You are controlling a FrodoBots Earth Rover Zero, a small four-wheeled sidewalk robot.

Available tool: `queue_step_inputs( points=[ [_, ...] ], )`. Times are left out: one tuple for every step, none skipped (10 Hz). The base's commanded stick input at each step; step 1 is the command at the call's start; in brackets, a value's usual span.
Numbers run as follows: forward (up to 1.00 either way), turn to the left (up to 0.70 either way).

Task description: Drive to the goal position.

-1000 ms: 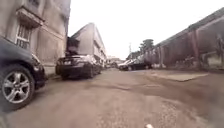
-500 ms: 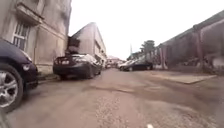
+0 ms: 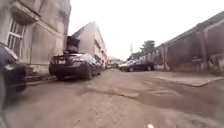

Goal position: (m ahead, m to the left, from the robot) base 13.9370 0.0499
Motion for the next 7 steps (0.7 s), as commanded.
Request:
queue_step_inputs(
  points=[
    [0.7, 0.0],
    [0.7, 0.0],
    [0.7, 0.0],
    [0.7, 0.0],
    [0.7, 0.0],
    [0.7, 0.0],
    [0.7, 0.0]
  ],
)
